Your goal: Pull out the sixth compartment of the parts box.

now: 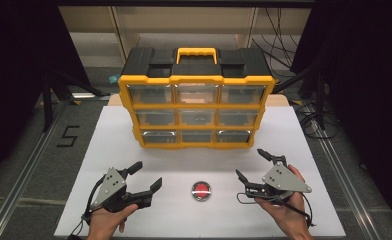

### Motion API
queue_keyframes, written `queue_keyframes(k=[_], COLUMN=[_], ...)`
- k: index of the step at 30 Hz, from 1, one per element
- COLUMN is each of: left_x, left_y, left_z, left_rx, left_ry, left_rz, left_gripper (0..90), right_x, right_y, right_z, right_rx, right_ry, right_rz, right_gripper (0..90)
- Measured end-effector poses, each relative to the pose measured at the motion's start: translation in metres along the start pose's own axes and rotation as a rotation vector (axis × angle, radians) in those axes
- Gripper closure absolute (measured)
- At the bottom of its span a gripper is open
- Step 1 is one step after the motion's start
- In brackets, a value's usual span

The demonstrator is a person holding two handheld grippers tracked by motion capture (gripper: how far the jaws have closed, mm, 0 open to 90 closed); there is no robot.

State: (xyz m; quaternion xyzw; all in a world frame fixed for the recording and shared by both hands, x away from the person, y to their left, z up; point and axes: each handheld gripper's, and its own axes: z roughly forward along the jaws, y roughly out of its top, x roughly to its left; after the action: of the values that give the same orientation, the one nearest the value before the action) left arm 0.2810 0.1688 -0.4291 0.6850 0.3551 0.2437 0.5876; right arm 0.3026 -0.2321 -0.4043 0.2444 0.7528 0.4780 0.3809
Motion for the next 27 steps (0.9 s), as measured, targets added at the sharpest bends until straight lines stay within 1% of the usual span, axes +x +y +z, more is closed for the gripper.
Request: queue_keyframes(k=[1, 3, 6, 9, 12, 13, 15, 16, 17, 22, 23, 27], left_x=[0.0, 0.0, 0.0, 0.0, 0.0, 0.0, 0.0, 0.0, 0.0, 0.0, 0.0, 0.0], left_y=[0.0, 0.0, 0.0, 0.0, 0.0, 0.0, 0.0, 0.0, 0.0, 0.0, 0.0, 0.0], left_z=[0.0, 0.0, 0.0, 0.0, 0.0, 0.0, 0.0, 0.0, 0.0, 0.0, 0.0, 0.0], left_rx=[-0.001, -0.002, -0.001, 0.001, 0.001, 0.0, 0.001, 0.0, 0.0, -0.002, -0.002, -0.001], left_ry=[0.0, 0.001, 0.001, 0.003, 0.004, 0.004, 0.003, 0.003, 0.003, 0.004, 0.004, 0.003], left_rz=[0.0, -0.001, 0.0, 0.0, 0.0, 0.0, -0.001, -0.001, -0.001, -0.004, -0.003, 0.001], left_gripper=[18.4, 18.4, 18.4, 18.4, 18.4, 18.4, 18.5, 18.5, 18.5, 18.5, 18.5, 18.5], right_x=[0.0, -0.001, -0.004, -0.008, -0.013, -0.014, -0.015, -0.017, -0.017, -0.019, -0.02, -0.022], right_y=[0.0, 0.0, -0.001, -0.003, -0.003, -0.004, -0.004, -0.004, -0.005, -0.005, -0.005, -0.005], right_z=[0.002, 0.004, 0.007, 0.009, 0.013, 0.014, 0.018, 0.019, 0.021, 0.029, 0.031, 0.034], right_rx=[-0.007, -0.003, 0.003, 0.01, 0.011, 0.014, 0.014, 0.024, 0.019, 0.029, 0.026, 0.03], right_ry=[-0.009, -0.003, -0.012, -0.012, -0.031, -0.027, -0.04, -0.033, -0.039, -0.038, -0.049, -0.058], right_rz=[-0.001, 0.003, 0.009, 0.033, 0.042, 0.041, 0.048, 0.042, 0.052, 0.056, 0.052, 0.048], right_gripper=[17.5, 17.7, 17.9, 18.1, 18.1, 18.1, 18.1, 18.2, 18.4, 18.8, 18.9, 18.9])
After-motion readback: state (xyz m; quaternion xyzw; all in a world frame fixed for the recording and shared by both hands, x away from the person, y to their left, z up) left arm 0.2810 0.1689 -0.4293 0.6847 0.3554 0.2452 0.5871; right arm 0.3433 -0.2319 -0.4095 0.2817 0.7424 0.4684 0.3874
